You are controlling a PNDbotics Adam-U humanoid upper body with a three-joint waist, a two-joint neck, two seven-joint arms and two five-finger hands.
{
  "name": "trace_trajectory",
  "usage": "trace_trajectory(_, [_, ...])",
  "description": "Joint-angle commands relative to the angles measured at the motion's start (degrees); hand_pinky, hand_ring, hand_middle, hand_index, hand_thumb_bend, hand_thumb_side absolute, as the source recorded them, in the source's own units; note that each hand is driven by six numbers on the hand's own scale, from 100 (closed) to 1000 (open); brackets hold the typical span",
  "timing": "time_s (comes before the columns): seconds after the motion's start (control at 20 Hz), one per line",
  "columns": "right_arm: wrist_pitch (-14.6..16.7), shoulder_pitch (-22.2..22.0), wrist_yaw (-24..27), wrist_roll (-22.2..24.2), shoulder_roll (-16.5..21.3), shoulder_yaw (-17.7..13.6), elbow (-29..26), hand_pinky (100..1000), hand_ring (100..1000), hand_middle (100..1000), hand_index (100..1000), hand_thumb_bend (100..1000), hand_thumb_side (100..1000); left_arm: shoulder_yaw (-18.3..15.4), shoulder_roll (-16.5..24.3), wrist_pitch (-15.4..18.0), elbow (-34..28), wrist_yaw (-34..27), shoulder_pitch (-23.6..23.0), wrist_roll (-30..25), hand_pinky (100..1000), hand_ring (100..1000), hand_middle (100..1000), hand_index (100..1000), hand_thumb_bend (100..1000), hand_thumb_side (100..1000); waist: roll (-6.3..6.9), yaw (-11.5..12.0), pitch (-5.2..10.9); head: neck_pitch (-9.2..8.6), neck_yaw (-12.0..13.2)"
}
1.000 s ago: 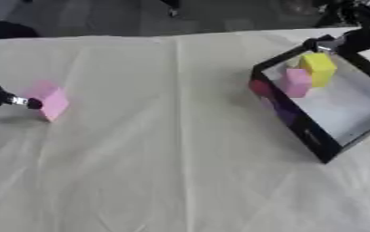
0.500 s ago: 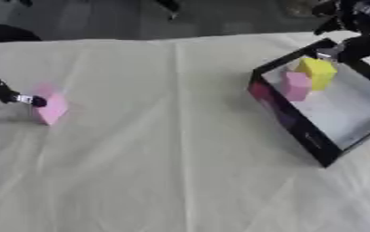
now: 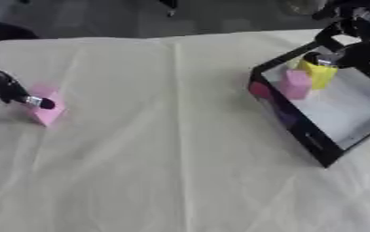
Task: Pick up the objects with one hand, pass them to the other hand, and then place them into the box on the other side of the table.
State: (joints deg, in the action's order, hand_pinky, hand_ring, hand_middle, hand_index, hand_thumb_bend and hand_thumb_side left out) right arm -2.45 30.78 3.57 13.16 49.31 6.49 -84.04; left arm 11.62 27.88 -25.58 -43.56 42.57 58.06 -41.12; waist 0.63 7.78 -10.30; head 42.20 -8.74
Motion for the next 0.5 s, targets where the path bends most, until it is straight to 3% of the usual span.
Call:
trace_trajectory(0.05, [0.36,1.19,-0.48,0.19,1.18,-0.38,-0.33,866,719,862,852,462,151,-0.41,0.43,-0.88,-0.24,0.98,1.72,0.47,907,843,726,783,840,420,0.26,-0.21,0.02,-0.61,0.2])
trace_trajectory(0.3, [0.45,1.46,-0.9,0.3,0.83,-0.3,-0.06,865,719,861,853,461,152,-0.62,-0.39,-2.12,0.63,2.8,1.71,2.5,902,838,716,766,811,389,0.15,-0.53,-0.21,-0.91,0.68])
trace_trajectory(0.5, [0.57,1.61,-1.31,0.43,0.51,-0.23,0.33,865,723,861,853,462,155,-0.7,-0.86,-3.45,1.24,4.64,1.72,4.15,898,835,710,719,687,311,0.14,-0.69,-0.38,-0.99,1.2])
